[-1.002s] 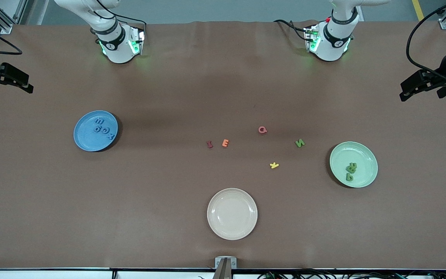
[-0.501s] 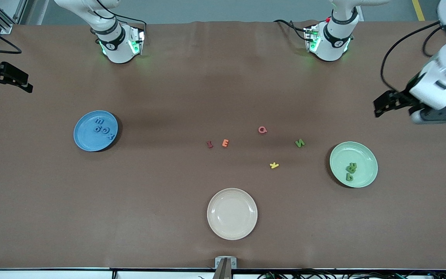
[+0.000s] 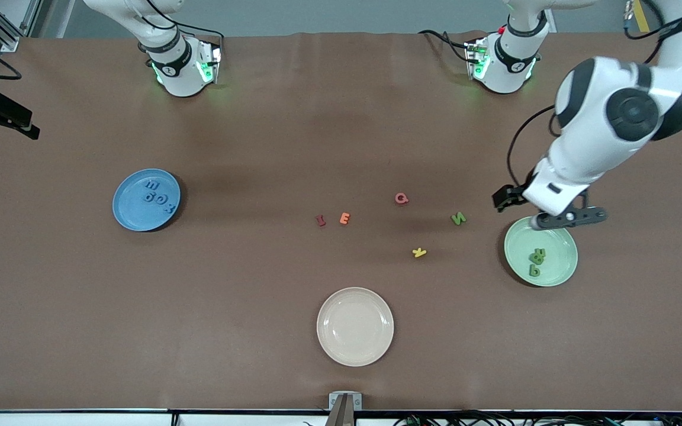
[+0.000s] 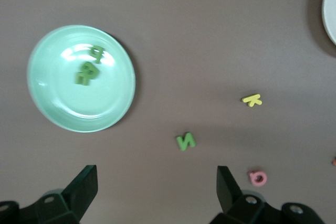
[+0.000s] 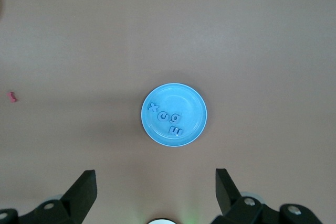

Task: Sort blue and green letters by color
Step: 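Reach the left gripper to the green N among the letters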

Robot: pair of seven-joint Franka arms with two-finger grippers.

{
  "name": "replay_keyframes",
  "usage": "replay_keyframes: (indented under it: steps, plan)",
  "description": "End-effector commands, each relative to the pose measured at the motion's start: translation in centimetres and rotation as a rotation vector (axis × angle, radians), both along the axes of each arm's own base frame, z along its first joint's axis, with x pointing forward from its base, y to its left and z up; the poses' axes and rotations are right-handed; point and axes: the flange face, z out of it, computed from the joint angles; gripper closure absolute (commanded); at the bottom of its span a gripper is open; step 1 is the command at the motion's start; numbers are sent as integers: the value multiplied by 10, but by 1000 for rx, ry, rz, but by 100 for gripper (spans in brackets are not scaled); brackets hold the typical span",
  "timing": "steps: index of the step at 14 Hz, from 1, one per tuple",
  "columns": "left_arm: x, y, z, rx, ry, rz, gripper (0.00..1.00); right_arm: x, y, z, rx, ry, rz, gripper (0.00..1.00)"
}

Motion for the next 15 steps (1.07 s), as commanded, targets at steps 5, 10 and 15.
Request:
replay_keyframes:
  steps: [5, 10, 15]
  plan:
    - [-22, -16, -121, -60, -21, 98, 6, -7, 2, 2, -3, -1, 4, 0]
    - [-35, -45, -173, -53, 46, 260, 24, -7, 2, 2, -3, -1, 5, 0]
    - [-44, -36, -194, -32, 91, 359, 31, -7, 3, 2, -3, -1, 8, 0]
